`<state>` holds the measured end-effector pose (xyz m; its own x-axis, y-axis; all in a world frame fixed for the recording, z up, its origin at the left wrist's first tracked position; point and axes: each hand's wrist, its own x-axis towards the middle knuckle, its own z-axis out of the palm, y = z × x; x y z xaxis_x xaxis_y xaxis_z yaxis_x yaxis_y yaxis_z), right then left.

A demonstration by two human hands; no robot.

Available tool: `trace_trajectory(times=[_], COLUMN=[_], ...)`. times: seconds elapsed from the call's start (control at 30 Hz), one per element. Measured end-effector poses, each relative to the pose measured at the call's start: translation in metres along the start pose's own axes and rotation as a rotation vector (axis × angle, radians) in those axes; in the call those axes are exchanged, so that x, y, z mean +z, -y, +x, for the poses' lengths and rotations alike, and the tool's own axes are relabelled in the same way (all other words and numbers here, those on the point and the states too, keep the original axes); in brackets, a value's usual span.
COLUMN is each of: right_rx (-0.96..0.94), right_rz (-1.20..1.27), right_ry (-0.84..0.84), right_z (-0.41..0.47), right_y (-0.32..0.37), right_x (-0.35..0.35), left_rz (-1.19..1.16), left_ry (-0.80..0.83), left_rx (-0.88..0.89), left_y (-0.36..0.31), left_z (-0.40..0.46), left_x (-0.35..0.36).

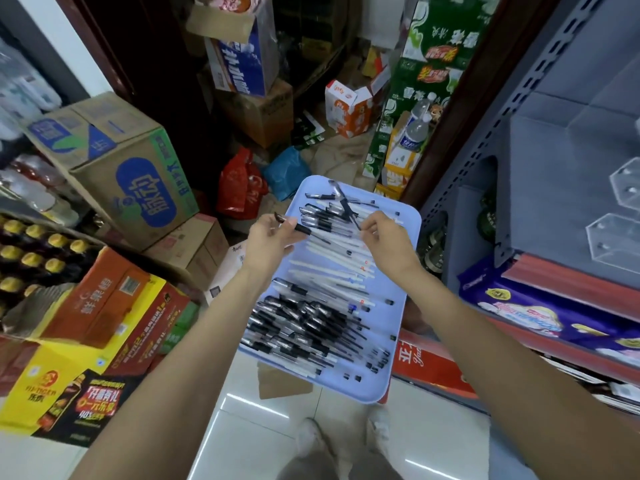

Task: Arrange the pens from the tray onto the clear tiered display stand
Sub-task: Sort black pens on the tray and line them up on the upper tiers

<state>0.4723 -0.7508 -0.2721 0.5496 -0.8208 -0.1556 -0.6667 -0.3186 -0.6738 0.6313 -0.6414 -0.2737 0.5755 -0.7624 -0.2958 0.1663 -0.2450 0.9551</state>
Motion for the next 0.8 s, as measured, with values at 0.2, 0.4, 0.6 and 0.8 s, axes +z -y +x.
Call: trace_trajectory(times=[0.2, 0.4, 0.6, 0.8], right_rx=[-0.085, -0.053, -0.099, -0.161], right_rz=[0.324, 0.614, 0.798, 0.909], right_ry=[-0.165, -0.346, -0.56, -0.65], right_z=[-0.032, -0.069, -0.118, -0.146], right_y=[0.033, 0.011, -0.046, -0.121], right_x=[-0.084, -0.182, -0.283, -0.378], left_rz=[0.226, 0.567, 0.601, 0.648], left_ry=[0.136, 0.305, 0.486, 0.375], left_rx=[0.335, 0.728, 0.789, 0.878], left_y=[-0.083, -0.147, -0.172, -0.19], left_z=[-0.008, -0.039, -0.082, -0.112], left_x=[0.073, 0.169, 0.275, 0.374])
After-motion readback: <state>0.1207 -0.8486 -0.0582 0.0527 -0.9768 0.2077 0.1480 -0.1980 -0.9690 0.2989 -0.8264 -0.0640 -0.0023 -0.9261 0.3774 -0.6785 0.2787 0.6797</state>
